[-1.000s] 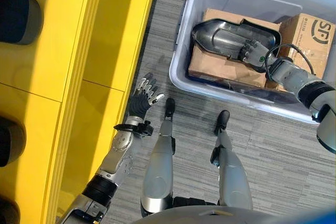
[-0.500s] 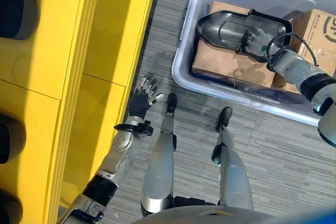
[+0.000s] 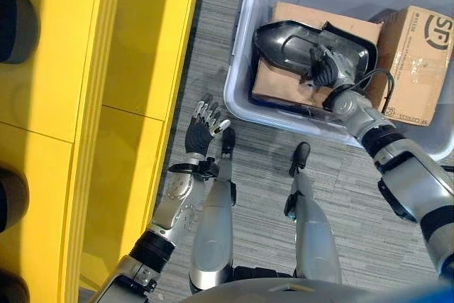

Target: Move parts from the plastic box to the shelf.

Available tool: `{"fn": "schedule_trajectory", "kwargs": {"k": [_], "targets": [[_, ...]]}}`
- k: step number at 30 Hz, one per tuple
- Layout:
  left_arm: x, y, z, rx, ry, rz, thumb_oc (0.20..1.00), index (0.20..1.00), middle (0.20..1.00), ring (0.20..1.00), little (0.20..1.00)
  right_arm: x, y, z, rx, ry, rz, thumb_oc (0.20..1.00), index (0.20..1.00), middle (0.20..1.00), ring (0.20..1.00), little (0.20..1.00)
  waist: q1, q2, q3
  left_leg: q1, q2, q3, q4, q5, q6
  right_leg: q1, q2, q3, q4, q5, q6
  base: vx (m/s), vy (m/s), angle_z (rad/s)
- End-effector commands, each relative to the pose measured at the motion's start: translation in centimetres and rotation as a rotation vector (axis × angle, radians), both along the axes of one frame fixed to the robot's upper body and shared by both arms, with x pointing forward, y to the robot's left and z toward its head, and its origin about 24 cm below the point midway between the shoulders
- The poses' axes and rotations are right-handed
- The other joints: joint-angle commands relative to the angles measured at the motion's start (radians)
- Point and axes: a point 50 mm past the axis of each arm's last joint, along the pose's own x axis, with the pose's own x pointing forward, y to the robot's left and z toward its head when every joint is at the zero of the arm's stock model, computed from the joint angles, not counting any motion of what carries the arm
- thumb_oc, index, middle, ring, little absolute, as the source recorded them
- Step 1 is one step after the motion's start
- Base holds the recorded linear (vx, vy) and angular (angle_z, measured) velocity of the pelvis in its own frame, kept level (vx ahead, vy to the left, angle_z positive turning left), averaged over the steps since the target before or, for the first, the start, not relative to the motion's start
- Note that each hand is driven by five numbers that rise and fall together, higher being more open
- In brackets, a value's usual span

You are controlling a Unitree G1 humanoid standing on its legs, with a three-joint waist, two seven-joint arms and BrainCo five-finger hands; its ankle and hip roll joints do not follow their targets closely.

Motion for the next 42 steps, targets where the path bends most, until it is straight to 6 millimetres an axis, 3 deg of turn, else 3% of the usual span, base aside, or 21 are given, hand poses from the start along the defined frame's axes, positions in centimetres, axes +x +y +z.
{"fn": "schedule_trajectory", "kwargs": {"k": [1,3,4,6,7,13,18,20,26,29,32,42], "targets": [[-0.2,0.4,1.2,0.04,-0.058,0.001,1.0,1.0,1.0,1.0,1.0,0.3,-0.8,0.5,0.337,0.006,-0.033,1.0,1.0,1.0,1.0,1.0,0.014,-0.047,0.036,0.032,0.015,0.012,0.048,-0.082,0.0,0.035,-0.087,-0.028,0.155,-0.115,0.067,0.0,0.0,0.0],[-0.3,0.5,1.1,0.038,-0.053,0.003,1.0,1.0,1.0,1.0,1.0,0.4,-1.1,0.6,0.436,-0.004,-0.055,1.0,1.0,1.0,1.0,1.0,0.014,-0.049,0.036,0.037,0.015,0.013,0.047,-0.083,0.0,0.039,-0.086,-0.028,0.154,-0.115,0.067,0.0,0.0,0.0],[-0.4,0.5,1.0,0.041,-0.042,0.002,1.0,1.0,1.0,1.0,1.0,0.5,-1.0,0.9,0.619,-0.017,-0.069,1.0,1.0,1.0,1.0,1.0,0.014,-0.052,0.036,0.049,0.016,0.015,0.045,-0.087,0.0,0.049,-0.085,-0.026,0.154,-0.118,0.066,0.0,0.0,0.0],[-0.3,0.6,1.0,0.043,-0.04,0.002,1.0,1.0,1.0,1.0,1.0,0.6,-0.9,1.2,0.69,-0.03,-0.07,1.0,1.0,1.0,1.0,1.0,0.015,-0.053,0.036,0.052,0.016,0.017,0.044,-0.085,0.0,0.049,-0.085,-0.024,0.152,-0.114,0.065,0.0,0.0,0.0],[-0.3,0.6,1.1,0.043,-0.04,0.003,1.0,1.0,1.0,1.0,1.0,0.7,-0.7,1.8,0.812,-0.06,-0.071,1.0,1.0,1.0,1.0,1.0,0.014,-0.053,0.036,0.059,0.017,0.018,0.045,-0.087,-0.001,0.054,-0.084,-0.022,0.153,-0.114,0.065,0.0,0.0,0.0],[-0.3,0.5,1.2,0.042,-0.036,-0.002,1.0,1.0,1.0,1.0,1.0,0.9,-1.0,2.9,1.006,-0.117,-0.105,1.0,1.0,1.0,1.0,1.0,0.012,-0.054,0.036,0.079,0.017,0.023,0.044,-0.091,0.0,0.07,-0.084,-0.021,0.155,-0.116,0.065,-0.01,0.004,-0.04],[-0.2,-0.1,1.1,0.033,-0.021,-0.021,1.0,1.0,1.0,1.0,1.0,0.9,-1.3,4.1,1.314,-0.206,-0.14,1.0,1.0,1.0,1.0,1.0,0.006,-0.052,0.032,0.1,0.016,0.027,0.04,-0.094,0.001,0.082,-0.083,-0.015,0.157,-0.117,0.065,0.0,0.001,-0.01],[-0.3,-0.2,0.9,0.033,-0.007,-0.025,1.0,1.0,1.0,1.0,1.0,0.9,-1.6,4.0,1.362,-0.217,-0.168,1.0,1.0,1.0,1.0,1.0,0.006,-0.052,0.028,0.104,0.015,0.029,0.037,-0.094,0.002,0.083,-0.082,-0.014,0.157,-0.118,0.065,0.0,0.0,0.0],[-0.4,-0.9,0.5,0.037,0.025,-0.048,1.0,1.0,1.0,1.0,1.0,0.5,-1.4,1.4,1.629,-0.207,-0.299,1.0,1.0,1.0,1.0,1.0,0.005,-0.038,0.015,0.121,0.014,0.029,0.032,-0.098,0.004,0.095,-0.083,-0.013,0.158,-0.124,0.063,0.0,0.0,0.0],[-0.4,-1.1,0.2,0.032,0.045,-0.054,1.0,1.0,1.0,1.0,1.0,0.3,-0.2,0.1,1.749,-0.197,-0.332,1.0,1.0,1.0,1.0,1.0,0.003,-0.033,0.006,0.128,0.014,0.031,0.031,-0.101,0.007,0.101,-0.084,-0.012,0.156,-0.125,0.063,0.0,0.0,0.0],[-0.2,-1.8,-0.1,0.027,0.072,-0.074,1.0,1.0,1.0,1.0,1.0,-0.3,2.9,-2.2,1.917,-0.138,-0.374,1.0,1.0,1.0,1.0,1.0,0.0,-0.03,-0.008,0.135,0.01,0.032,0.033,-0.105,0.008,0.105,-0.085,-0.007,0.156,-0.125,0.063,0.01,0.011,-0.04],[-0.3,-2.6,-0.9,-0.005,0.127,-0.086,1.0,1.0,1.0,1.0,1.0,-1.6,6.3,-4.8,2.047,-0.056,-0.518,1.0,1.0,1.0,1.0,1.0,0.007,-0.019,-0.025,0.142,0.001,0.019,0.036,-0.112,0.013,0.128,-0.095,-0.018,0.158,-0.133,0.065,0.0,0.0,0.0]]}}
